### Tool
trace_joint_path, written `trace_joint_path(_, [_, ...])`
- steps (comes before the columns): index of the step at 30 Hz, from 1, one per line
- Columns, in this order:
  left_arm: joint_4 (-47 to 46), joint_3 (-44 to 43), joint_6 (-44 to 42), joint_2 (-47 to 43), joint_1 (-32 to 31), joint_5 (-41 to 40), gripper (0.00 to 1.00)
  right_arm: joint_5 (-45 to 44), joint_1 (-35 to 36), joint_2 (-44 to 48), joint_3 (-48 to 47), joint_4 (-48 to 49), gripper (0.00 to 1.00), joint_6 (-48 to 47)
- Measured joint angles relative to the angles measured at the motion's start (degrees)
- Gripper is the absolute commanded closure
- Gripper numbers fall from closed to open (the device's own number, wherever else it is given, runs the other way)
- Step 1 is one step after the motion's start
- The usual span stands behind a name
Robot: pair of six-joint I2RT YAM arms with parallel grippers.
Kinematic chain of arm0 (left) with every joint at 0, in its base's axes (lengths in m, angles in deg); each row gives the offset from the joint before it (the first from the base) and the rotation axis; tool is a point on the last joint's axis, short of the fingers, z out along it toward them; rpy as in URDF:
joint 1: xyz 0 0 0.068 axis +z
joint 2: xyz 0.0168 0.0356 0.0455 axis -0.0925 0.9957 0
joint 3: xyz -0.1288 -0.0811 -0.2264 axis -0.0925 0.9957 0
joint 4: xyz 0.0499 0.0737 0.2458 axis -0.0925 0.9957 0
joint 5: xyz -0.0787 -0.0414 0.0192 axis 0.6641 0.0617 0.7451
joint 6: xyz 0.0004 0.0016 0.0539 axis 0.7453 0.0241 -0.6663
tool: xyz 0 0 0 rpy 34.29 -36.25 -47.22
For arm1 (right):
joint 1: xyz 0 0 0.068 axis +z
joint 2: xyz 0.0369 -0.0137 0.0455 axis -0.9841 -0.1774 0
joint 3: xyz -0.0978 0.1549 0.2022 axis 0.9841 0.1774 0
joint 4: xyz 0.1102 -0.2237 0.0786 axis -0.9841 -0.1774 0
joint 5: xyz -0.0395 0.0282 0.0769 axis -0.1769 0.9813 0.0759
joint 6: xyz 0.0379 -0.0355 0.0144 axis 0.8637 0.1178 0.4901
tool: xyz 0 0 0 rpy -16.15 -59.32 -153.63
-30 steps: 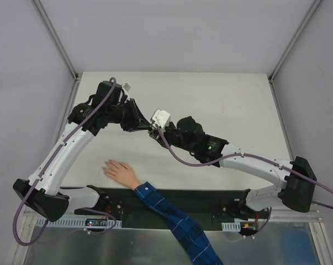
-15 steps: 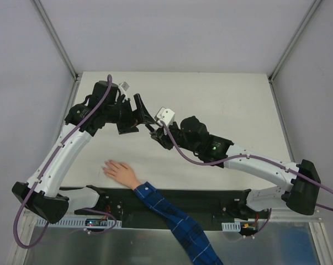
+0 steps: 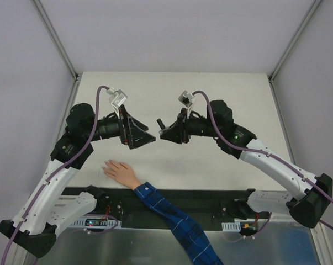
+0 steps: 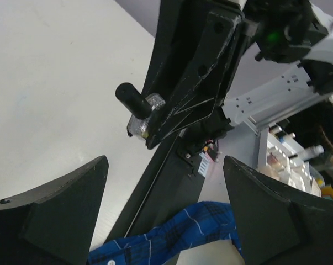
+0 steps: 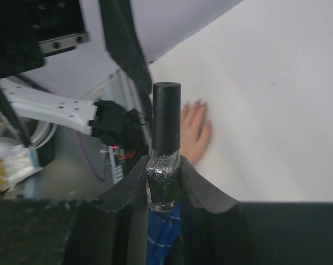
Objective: Paint the nails
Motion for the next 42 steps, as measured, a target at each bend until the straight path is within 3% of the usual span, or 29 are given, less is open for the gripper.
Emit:
trace_joint_path(9, [-12.87, -0.2, 0.68, 3.65, 0.0, 9.62, 0.38, 14.86, 0.0, 2.93, -1.77, 4.9, 1.0, 10.6])
trace_joint_path(20, [-33.66, 1.73, 13.88, 4.24, 0.0, 16.0, 0.45, 18.6, 0.0, 3.1, -1.79, 10.88, 1.0, 14.93])
trace_joint_path(37, [-38.82, 1.75, 19.32, 5.22, 0.0, 17.44, 0.59, 18.82, 0.15, 1.53, -1.9, 15.1, 1.0, 16.65])
trace_joint_path(42, [-38.95, 1.6, 20.24, 6.54, 0.0, 17.46, 0.68, 18.8, 0.52, 1.4, -2.54, 15.19, 1.0, 16.37])
